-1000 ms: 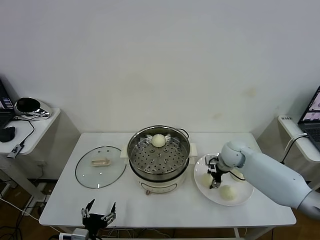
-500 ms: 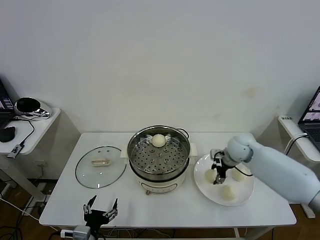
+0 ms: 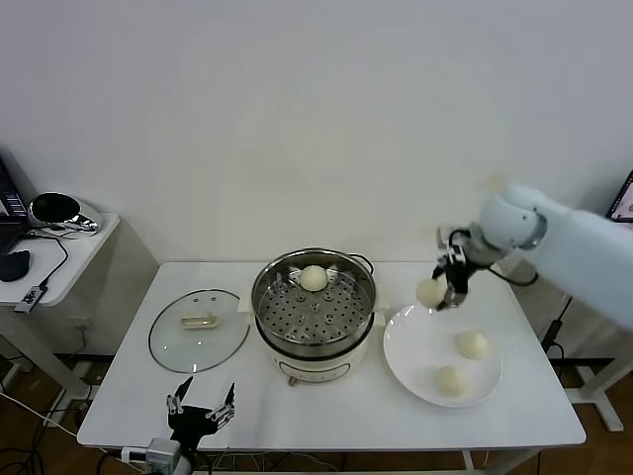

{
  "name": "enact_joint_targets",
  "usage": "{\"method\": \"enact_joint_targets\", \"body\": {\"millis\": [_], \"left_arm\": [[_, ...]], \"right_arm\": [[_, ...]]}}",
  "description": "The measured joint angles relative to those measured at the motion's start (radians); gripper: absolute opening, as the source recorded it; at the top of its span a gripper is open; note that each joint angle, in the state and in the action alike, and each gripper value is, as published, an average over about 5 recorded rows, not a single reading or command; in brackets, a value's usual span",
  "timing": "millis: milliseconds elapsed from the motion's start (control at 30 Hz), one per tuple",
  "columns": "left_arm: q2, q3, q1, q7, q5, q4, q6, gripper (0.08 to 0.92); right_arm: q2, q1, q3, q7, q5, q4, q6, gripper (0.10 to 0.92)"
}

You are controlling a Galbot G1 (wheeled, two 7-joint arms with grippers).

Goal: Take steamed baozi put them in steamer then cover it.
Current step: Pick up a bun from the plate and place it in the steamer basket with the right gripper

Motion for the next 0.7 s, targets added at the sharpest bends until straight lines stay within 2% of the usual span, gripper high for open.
{"method": "enact_joint_targets", "body": {"millis": [367,700], "left_arm": [[-0.003,-0.033,-0.004,-0.007,-0.009,-0.033,0.008,0.823],[-0.022,-0.047,0.003,-0.009,-0.014,-0.083,0.012,0.823]], "right_arm": [[0.192,0.13,-0.079,0.021,0.163,-0.043,-0.074,0.678],[0.438,0.124,-0.097,0.033,0.213,-0.171,-0.105,0.679]]}}
